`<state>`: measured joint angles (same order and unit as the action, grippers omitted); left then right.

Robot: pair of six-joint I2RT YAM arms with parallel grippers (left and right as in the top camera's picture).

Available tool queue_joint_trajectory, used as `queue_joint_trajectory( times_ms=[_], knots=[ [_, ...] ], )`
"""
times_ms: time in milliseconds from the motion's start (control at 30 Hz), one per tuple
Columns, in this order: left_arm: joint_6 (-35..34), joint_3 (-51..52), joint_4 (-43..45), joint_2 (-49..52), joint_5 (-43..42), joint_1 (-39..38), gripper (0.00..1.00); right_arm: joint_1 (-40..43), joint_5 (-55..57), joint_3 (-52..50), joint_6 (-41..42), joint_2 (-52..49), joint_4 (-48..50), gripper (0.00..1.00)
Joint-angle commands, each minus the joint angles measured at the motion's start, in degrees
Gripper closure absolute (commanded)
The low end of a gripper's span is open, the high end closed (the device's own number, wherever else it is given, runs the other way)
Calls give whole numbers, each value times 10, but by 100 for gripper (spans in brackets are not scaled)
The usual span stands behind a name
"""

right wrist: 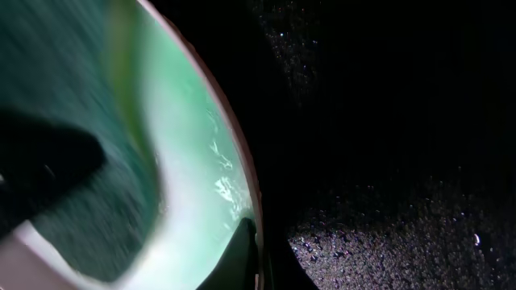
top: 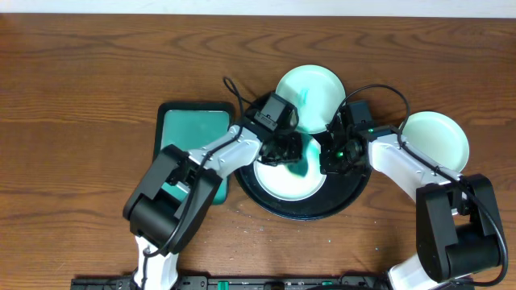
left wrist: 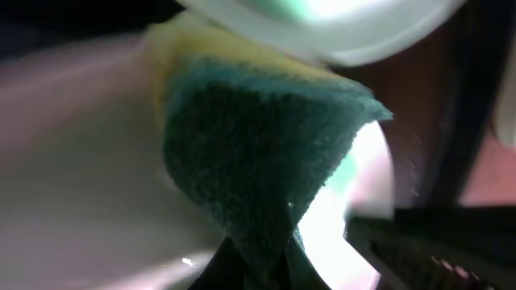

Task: Clean dirty plates on tray and stack at the side
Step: 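Scrub the white plate with the sponge in the left gripper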

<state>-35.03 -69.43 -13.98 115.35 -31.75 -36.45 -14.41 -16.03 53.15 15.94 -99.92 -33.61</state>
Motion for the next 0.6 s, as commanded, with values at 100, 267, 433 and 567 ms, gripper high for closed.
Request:
queue_joint_trajectory(
  times_ms=[100, 267, 433, 567],
  knots=[
    [-4, 8, -22, 21, -117, -44, 93, -4, 34, -12, -1, -21, -2, 99],
    [-20, 8, -90, 19, -38, -35, 93, -4, 33, -12, -1, -21, -3, 99],
    [-81, 8, -205, -3, 153, -10, 93, -4, 34, -12, -1, -21, -2, 99],
    [-82, 8, -260, -43, 298, 12, 93, -4, 34, -12, -1, -21, -2, 99]
  ],
)
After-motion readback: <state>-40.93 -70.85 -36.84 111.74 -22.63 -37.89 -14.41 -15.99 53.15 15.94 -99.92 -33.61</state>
